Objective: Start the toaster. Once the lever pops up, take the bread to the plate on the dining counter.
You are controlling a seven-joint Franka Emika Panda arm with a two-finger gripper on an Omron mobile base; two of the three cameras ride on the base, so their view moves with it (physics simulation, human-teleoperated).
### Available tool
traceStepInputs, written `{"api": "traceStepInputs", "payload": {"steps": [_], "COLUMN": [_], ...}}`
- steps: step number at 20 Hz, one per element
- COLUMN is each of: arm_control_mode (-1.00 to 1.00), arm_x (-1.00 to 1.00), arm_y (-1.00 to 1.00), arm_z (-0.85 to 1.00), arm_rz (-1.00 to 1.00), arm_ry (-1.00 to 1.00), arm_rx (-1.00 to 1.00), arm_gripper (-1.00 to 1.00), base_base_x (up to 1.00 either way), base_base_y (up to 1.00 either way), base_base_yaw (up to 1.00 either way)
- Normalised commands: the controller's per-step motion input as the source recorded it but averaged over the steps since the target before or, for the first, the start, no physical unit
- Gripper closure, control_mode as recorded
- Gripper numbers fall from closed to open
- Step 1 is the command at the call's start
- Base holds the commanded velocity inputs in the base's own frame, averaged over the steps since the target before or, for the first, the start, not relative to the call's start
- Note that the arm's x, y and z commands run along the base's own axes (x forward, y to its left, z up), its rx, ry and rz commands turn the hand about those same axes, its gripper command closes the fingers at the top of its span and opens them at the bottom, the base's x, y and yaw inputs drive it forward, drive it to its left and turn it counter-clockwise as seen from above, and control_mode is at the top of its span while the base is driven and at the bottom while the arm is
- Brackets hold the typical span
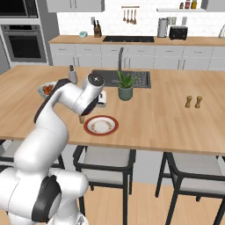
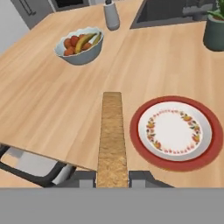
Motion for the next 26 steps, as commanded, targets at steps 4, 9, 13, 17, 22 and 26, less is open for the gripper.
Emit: {"api": "traceStepInputs", "payload": {"steps": [4,9,13,17,22,26], "arm_control_mode": [-1.00,-1.00,-1.00,-1.00,-1.00,-1.00], "arm_x": [0.32,0.18,0.08,0.19,0.23,0.25], "arm_y": [0.00,0.00,-0.09,-0.01,0.00,0.00], "arm_z": [-0.29,-0.38,-0.24,-0.18,-0.39,-0.43], "arm_rz": [0.07,0.06,0.00,-0.04,-0.05,-0.04], "arm_ry": [0.03,0.01,0.00,0.02,0.04,0.01], "arm_rx": [0.07,0.01,0.00,0.00,0.00,0.00], "arm_gripper": [1.00,1.00,1.00,1.00,1.00,1.00], "base_base_x": [0.00,0.00,0.00,0.00,0.00,0.00], "base_base_y": [0.00,0.00,0.00,0.00,0.00,0.00], "base_base_yaw": [0.00,0.00,0.00,0.00,0.00,0.00]}}
